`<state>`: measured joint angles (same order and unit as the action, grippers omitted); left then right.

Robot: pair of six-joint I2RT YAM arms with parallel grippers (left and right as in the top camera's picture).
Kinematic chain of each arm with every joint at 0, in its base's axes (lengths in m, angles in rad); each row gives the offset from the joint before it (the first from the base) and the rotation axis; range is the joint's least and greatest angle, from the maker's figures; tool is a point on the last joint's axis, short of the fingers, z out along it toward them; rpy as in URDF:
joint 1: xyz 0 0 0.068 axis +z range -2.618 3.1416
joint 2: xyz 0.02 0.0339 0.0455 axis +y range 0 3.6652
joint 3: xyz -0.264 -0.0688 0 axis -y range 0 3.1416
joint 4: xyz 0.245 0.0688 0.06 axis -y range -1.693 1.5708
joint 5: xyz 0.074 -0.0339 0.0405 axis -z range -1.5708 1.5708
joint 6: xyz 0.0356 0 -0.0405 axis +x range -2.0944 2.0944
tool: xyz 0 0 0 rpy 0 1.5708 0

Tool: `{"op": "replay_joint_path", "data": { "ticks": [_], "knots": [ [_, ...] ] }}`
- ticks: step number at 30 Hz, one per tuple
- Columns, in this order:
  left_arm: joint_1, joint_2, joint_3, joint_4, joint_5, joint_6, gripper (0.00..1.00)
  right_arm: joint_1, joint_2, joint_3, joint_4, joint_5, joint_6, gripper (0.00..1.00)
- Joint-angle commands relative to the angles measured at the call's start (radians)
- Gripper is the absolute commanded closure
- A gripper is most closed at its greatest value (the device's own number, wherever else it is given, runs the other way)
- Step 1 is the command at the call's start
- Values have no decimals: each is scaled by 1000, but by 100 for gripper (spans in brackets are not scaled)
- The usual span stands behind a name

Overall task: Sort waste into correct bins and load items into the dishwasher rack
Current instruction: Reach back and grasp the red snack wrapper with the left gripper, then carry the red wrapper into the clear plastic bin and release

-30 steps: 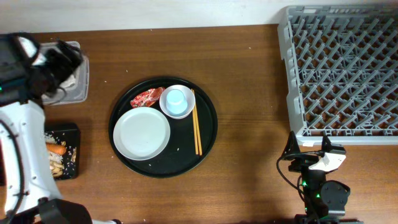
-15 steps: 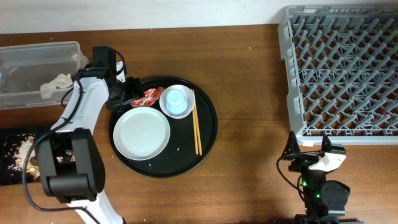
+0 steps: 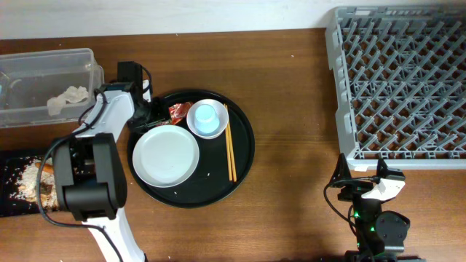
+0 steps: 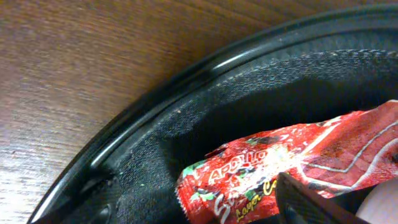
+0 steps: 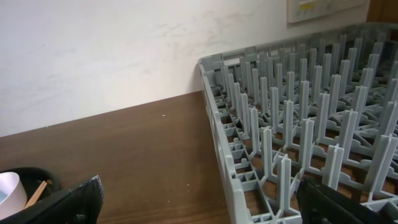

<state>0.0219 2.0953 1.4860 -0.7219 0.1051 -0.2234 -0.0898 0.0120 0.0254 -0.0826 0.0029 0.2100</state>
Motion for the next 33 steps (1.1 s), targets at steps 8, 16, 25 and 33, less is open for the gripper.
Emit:
{"op": "replay_joint_path", "data": {
  "ticks": [8,16,25,33],
  "knots": [
    [4,19,-7,34,30,15,72,6,-6,-20,1,8,5,2],
    [5,19,29,16,30,11,99,6,-6,-20,1,8,5,2],
    [20,-100,228,-129,29,8,99,6,-6,-20,1,8,5,2],
    [129,-289,228,3,25,-157,99,6,-6,-20,1,8,5,2]
  ]
}}
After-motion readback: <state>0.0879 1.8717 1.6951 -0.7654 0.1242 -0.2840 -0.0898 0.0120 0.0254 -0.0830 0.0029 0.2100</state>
